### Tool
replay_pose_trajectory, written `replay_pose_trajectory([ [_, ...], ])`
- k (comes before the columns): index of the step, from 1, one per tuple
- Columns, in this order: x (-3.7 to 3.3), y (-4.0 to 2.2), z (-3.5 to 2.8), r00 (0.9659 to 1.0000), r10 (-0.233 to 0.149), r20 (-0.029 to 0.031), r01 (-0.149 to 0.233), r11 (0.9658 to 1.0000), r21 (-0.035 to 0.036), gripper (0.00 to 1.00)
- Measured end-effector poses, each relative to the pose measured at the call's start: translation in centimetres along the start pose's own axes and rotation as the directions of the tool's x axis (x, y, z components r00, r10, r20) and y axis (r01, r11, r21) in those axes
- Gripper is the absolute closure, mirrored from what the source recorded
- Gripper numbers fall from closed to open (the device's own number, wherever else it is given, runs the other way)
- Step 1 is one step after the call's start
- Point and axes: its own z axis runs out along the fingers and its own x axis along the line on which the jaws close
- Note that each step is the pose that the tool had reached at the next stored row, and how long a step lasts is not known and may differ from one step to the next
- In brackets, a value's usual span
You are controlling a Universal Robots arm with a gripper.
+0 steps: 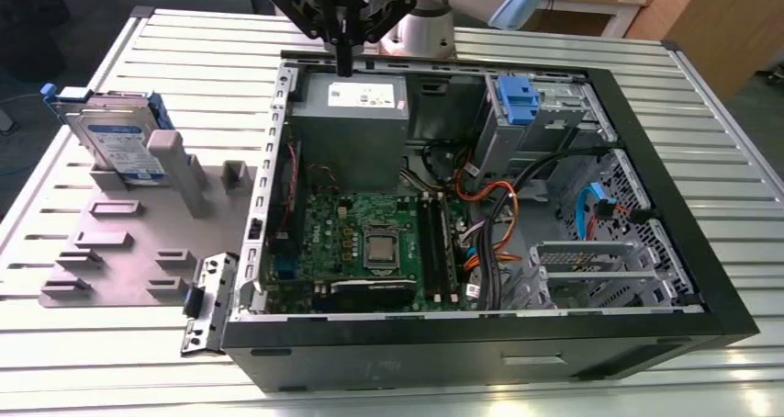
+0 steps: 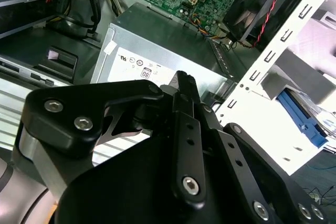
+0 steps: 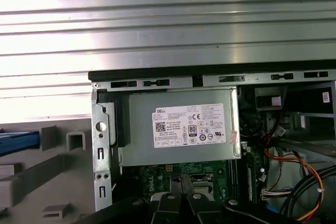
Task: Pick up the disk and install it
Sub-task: 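Reach for the disk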
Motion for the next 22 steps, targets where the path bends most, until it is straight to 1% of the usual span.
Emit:
replay_pose_trajectory([
  [3, 0.17, -0.02, -0.01, 1.0000, 0.000, 0.0000, 0.000, 1.0000, 0.0001, 0.89],
  [17, 1.75, -0.13, -0.04, 1.0000, 0.000, 0.0000, 0.000, 1.0000, 0.0000, 0.89],
  [22, 1.87, -0.14, -0.04, 1.0000, 0.000, 0.0000, 0.000, 1.0000, 0.0000, 0.89],
])
